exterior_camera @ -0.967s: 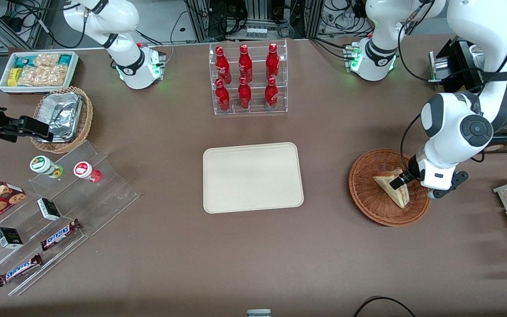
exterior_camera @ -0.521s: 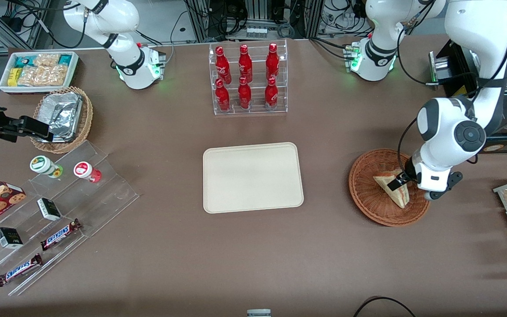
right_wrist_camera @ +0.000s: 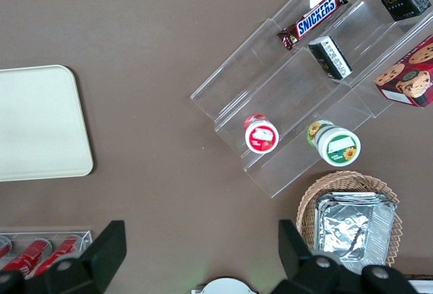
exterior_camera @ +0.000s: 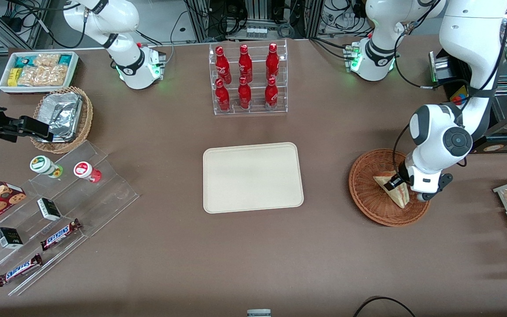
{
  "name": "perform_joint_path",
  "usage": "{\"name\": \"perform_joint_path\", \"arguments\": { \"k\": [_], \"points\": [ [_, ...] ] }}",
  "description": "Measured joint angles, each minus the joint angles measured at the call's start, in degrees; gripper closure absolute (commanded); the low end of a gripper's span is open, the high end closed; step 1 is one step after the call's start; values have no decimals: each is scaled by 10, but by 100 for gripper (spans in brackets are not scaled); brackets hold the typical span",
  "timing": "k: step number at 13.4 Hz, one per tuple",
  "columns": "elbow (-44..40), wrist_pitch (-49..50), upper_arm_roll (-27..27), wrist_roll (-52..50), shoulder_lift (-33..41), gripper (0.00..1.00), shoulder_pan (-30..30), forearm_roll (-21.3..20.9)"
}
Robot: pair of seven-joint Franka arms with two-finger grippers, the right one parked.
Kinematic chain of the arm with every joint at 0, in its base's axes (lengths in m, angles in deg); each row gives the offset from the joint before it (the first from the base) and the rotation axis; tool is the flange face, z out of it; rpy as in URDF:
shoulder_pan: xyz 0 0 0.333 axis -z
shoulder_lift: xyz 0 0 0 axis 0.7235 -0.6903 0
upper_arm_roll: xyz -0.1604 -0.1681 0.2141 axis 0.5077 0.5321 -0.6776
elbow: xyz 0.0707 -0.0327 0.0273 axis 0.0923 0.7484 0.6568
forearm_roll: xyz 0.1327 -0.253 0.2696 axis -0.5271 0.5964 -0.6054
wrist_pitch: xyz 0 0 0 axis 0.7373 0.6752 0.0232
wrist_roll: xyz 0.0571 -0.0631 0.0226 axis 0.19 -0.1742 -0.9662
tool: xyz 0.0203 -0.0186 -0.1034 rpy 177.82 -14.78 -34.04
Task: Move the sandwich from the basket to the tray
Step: 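Lower the open left gripper around the sandwich and close it, then lift the sandwich up out of the basket with the left gripper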
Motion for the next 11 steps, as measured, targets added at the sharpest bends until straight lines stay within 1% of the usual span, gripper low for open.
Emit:
{"name": "perform_joint_path", "arguments": {
  "k": [1, 3, 4, 6, 8, 11],
  "points": [
    [0, 7, 0, 1, 3, 100, 0, -4],
    [-8, 38, 1, 2, 17, 100, 3, -26],
    [-17, 63, 3, 5, 25, 100, 5, -35],
    [-48, 123, 13, 27, 40, 100, 12, -41],
    [-87, 172, 32, 43, 46, 100, 23, -41],
    [-119, 189, 82, 48, 43, 100, 30, -41]
  ]
}}
